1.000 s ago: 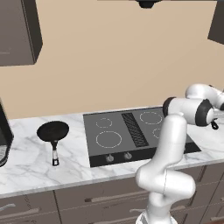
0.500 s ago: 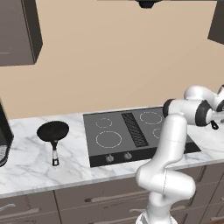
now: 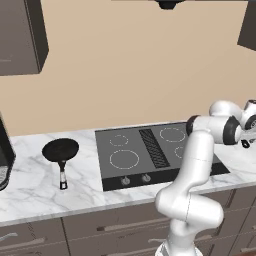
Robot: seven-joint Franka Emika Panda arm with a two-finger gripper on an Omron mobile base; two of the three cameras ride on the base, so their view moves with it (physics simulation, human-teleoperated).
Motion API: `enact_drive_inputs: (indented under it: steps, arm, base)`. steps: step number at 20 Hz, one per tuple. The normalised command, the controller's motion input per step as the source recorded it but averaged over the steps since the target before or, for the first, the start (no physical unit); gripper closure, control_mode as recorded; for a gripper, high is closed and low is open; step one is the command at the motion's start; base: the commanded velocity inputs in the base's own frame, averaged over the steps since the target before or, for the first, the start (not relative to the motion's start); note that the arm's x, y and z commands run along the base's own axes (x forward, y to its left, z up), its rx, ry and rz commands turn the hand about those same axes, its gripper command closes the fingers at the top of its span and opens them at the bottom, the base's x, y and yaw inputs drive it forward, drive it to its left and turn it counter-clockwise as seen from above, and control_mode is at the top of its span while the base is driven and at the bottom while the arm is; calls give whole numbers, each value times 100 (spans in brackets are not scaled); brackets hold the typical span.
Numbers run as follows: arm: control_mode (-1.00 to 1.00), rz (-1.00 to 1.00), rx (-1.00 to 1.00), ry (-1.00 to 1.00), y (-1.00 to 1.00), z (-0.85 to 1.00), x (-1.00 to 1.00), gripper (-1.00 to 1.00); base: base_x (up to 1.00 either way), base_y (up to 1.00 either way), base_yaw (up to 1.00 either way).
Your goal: Place both pans onto different burners. Then place the onion and the chicken drumstick on different pans.
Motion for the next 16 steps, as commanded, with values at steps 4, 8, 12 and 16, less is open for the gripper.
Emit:
enact_drive_inputs:
  steps: [4, 8, 12, 16]
  arm:
    - [-100, 0, 5, 2, -18, -5, 14, -100]
    - [-100, 0, 3, 2, -18, -3, 14, -100]
    - [-100, 0, 0, 4, -4, -10, 1, 100]
    - [-100, 0, 0, 5, 0, -13, 0, 100]
  base:
    - [0, 0, 0]
    - [0, 0, 0]
    - [0, 0, 0]
    - [0, 0, 0]
